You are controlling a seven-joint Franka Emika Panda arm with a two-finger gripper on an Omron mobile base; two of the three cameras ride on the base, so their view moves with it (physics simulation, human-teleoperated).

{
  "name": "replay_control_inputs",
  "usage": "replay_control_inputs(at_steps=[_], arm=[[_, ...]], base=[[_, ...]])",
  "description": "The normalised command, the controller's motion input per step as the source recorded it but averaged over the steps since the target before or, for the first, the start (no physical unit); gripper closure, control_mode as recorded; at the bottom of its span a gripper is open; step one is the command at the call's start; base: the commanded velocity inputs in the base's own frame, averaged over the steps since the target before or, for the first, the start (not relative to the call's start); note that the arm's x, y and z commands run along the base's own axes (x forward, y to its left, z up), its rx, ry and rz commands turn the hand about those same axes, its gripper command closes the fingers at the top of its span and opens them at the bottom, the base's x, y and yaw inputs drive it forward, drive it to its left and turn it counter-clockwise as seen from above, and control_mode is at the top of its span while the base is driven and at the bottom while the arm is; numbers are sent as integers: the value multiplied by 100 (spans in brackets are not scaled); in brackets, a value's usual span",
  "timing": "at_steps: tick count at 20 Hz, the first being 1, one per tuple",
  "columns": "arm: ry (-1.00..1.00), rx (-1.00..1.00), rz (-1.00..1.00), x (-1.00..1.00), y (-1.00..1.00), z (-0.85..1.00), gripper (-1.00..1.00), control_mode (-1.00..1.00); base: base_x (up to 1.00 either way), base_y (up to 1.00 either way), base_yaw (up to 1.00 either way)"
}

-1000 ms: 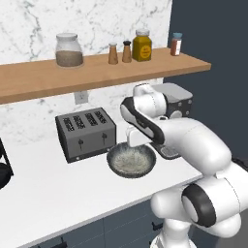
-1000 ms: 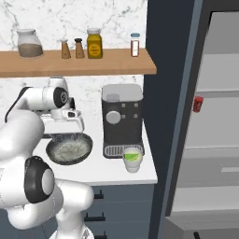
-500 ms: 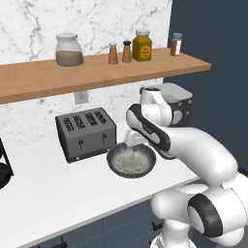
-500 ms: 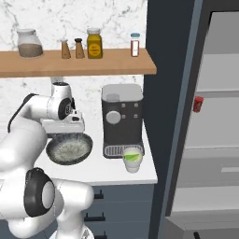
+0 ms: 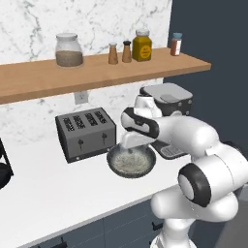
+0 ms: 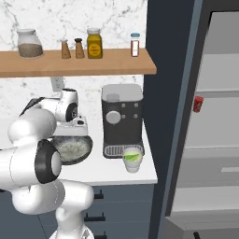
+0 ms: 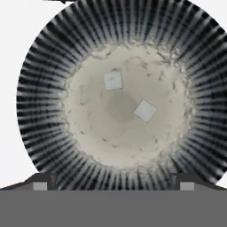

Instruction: Grab a lemon wedge from the fridge and one ice cube from the ice bowl, and put them in the glass of lemonade.

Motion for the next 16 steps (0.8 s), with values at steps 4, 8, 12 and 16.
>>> replay_control_inputs(at_steps=[4, 8, 12, 16], arm=[[4, -1, 1, 15, 17, -61, -100, -100], [0, 0, 4, 0, 4, -53, -100, -100], [-2, 0, 1, 1, 0, -28, -100, -100], [0, -4, 0, 15, 5, -7, -100, -100]], base=[[0, 0, 0], [0, 0, 0], [0, 0, 0], [0, 0, 0]])
